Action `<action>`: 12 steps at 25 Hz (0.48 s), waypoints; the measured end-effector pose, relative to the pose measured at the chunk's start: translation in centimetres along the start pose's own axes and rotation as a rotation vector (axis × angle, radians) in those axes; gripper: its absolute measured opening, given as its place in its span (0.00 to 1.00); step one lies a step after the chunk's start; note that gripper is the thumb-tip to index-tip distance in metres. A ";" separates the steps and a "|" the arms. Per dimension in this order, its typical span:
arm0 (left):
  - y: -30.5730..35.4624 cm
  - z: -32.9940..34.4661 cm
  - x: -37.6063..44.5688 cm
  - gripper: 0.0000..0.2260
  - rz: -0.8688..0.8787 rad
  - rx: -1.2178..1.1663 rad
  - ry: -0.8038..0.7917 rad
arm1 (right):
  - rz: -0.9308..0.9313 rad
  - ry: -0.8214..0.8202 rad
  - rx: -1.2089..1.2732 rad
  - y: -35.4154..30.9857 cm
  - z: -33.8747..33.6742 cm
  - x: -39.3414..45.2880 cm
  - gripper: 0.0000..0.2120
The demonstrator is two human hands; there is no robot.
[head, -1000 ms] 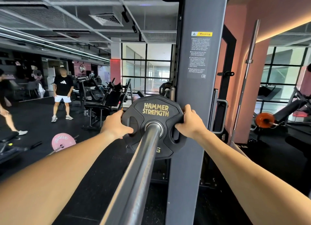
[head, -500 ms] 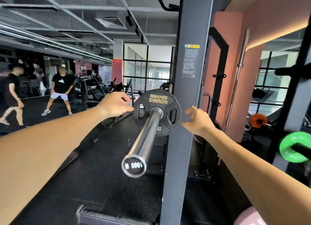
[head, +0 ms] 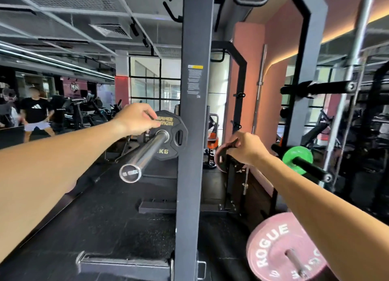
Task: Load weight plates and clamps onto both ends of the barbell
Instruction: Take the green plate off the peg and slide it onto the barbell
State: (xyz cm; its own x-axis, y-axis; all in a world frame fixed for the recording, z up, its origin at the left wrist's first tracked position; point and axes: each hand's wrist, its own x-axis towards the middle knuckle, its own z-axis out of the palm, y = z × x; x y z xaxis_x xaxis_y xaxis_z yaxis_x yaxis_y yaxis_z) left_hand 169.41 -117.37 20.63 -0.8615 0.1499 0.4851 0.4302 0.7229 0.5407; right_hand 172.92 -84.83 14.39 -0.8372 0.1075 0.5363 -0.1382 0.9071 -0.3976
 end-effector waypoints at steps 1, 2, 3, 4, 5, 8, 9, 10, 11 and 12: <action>1.7 0.8 0.1 0.09 0.019 -0.002 0.000 | 0.011 0.009 -0.001 1.2 -1.3 -0.4 0.10; 3.4 1.9 0.2 0.09 0.034 -0.010 -0.002 | 0.025 0.020 -0.007 2.8 -2.6 -0.9 0.10; 5.0 3.1 0.4 0.09 0.043 -0.018 -0.003 | 0.038 0.029 -0.017 4.3 -3.8 -1.3 0.10; 6.5 4.6 0.6 0.08 0.052 -0.020 -0.006 | 0.055 0.034 -0.029 5.9 -4.9 -1.6 0.11; 8.4 6.6 0.8 0.08 0.063 -0.024 -0.017 | 0.076 0.037 -0.047 8.1 -6.3 -2.2 0.12; 14.1 14.1 1.2 0.06 0.089 -0.072 -0.085 | 0.150 0.033 -0.090 15.9 -10.6 -3.9 0.12; 16.1 17.0 1.4 0.06 0.096 -0.087 -0.111 | 0.175 0.032 -0.103 18.7 -12.0 -4.3 0.12; 18.1 20.1 1.6 0.06 0.102 -0.102 -0.137 | 0.201 0.031 -0.123 21.5 -13.5 -4.8 0.13; 19.8 22.9 1.7 0.06 0.105 -0.118 -0.162 | 0.220 0.030 -0.140 24.0 -14.7 -5.2 0.14; 21.3 25.4 1.8 0.06 0.106 -0.133 -0.191 | 0.235 0.026 -0.146 26.2 -15.6 -5.5 0.15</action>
State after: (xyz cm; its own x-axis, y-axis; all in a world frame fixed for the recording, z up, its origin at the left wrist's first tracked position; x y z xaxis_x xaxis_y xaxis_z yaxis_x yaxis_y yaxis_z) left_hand 170.11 -84.57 15.53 -0.8395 0.3541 0.4122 0.5419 0.6030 0.5855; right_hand 182.15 -55.28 12.68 -0.8233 0.3305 0.4615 0.1374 0.9049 -0.4029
